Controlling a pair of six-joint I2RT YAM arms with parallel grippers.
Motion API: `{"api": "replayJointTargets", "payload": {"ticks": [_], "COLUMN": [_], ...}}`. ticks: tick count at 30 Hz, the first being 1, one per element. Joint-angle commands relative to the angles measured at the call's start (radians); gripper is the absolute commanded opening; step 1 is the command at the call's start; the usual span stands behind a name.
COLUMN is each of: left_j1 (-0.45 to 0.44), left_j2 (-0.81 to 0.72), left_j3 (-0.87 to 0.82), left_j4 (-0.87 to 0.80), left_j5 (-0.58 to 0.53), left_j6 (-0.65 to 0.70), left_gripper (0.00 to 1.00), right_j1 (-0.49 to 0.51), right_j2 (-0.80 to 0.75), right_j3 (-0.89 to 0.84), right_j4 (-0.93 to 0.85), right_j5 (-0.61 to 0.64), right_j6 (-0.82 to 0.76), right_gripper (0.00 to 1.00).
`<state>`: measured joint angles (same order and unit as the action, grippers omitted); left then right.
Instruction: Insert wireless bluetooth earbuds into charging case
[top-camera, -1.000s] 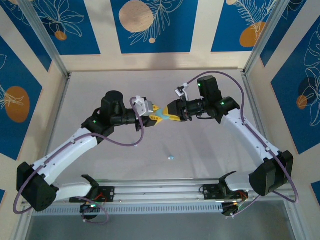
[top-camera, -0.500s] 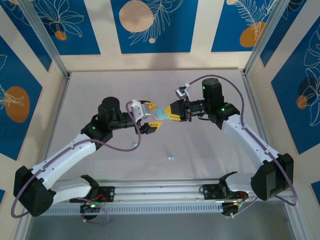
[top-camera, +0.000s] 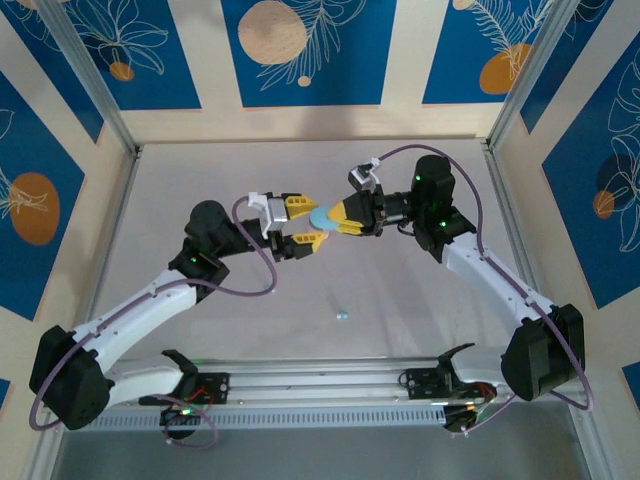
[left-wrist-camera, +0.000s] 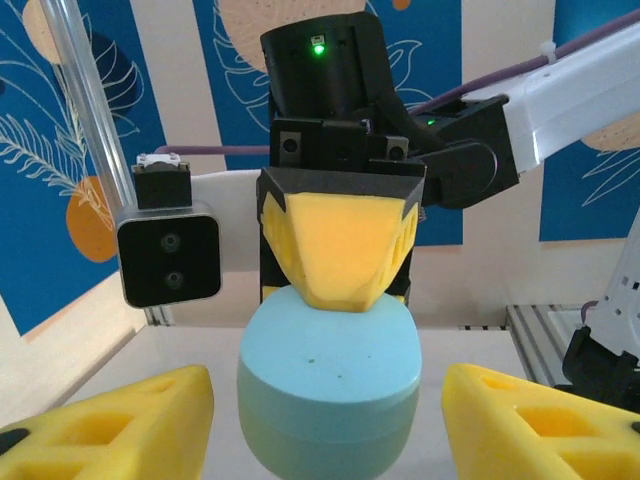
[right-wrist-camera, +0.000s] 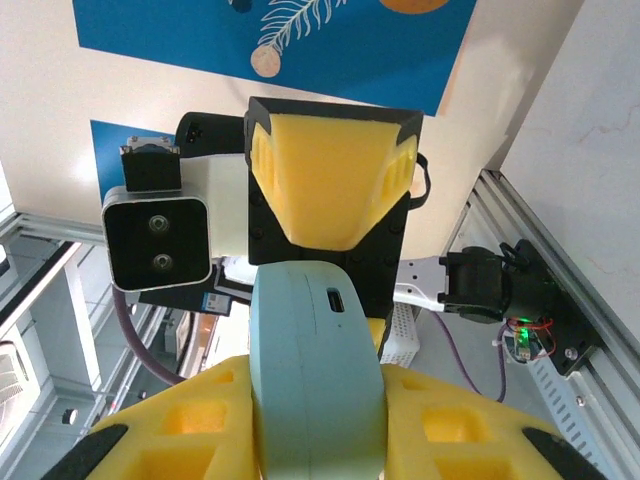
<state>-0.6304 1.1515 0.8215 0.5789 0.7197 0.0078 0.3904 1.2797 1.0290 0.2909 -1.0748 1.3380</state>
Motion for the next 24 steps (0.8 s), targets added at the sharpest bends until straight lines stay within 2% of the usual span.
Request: {"api": "replayJointTargets", "payload": {"ticks": [1,9,19,24], "left_j1": [0.008,0.004,-0.007,-0.011], "left_j2": [0.014,0.014,0.009,0.013], "left_j3": [0.000,0.010,0.018,0.015], "left_j4": [0.050,0.036,0.013,0.033], "left_j5": [0.055,0.045,0.017,0.004], "left_j6": [-0.028,-0.008,0.037,0.036], "left_gripper": [0.57,0.56,0.49,0.50], "right_j1": [0.002,0.010,0.013,0.013], "right_j2": [0.001,0.013,0.016,0.019], "right_j3": [-0.013,-0.013,-0.014,-0.015], "right_j4": [0.076,0.103,0.094,0.079], "right_j5": [-0.024,-0.016,-0.007,-0.007], "right_j6": [0.057,0.090,0.091,0.081], "right_gripper": [0.22,0.22,0.22,0.22]}}
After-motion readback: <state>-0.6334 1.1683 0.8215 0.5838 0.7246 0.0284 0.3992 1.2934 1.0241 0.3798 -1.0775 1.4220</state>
